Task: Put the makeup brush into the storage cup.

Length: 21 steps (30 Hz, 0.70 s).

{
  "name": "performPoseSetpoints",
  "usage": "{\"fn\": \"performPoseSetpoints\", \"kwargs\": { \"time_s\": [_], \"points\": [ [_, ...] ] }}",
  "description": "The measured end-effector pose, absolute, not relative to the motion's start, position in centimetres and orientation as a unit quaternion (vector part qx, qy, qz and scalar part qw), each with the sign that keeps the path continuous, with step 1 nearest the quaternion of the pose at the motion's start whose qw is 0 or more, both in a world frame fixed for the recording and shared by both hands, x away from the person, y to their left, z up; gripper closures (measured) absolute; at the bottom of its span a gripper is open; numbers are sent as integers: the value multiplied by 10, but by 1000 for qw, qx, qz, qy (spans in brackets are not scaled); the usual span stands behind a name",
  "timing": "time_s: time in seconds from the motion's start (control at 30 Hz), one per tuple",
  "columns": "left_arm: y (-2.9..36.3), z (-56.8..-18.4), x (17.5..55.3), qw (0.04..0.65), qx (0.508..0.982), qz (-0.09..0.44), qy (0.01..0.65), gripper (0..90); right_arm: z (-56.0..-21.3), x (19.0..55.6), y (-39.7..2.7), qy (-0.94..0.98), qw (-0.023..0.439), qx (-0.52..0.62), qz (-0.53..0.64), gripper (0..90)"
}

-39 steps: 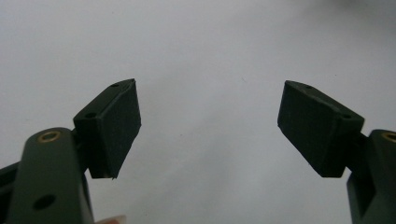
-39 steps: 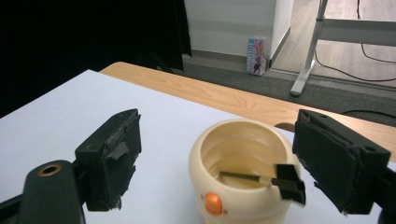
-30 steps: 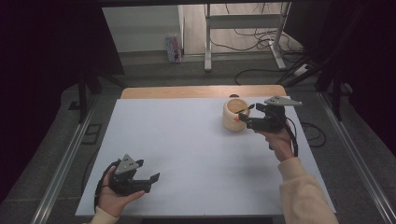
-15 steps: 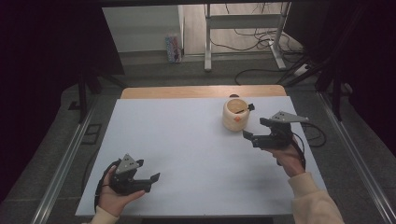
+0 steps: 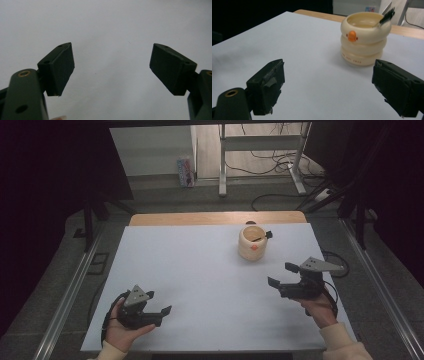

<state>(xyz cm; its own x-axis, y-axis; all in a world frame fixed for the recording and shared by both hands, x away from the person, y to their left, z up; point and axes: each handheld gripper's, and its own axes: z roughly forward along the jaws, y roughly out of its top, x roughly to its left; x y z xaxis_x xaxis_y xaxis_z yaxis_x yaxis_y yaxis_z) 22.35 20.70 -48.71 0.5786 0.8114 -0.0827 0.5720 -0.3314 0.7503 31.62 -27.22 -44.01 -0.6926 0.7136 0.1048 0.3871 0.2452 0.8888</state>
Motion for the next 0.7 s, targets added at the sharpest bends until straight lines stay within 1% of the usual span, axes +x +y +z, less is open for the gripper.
{"fn": "performPoseSetpoints", "kwargs": {
  "time_s": [0.3,0.7],
  "points": [
    [206,-488,224,383,802,154,431,202,-457,295,-294,775,153,376,484,117],
    [205,-488,225,381,804,155,430,200,-455,295,-296,775,159,373,485,116]
  ]
}}
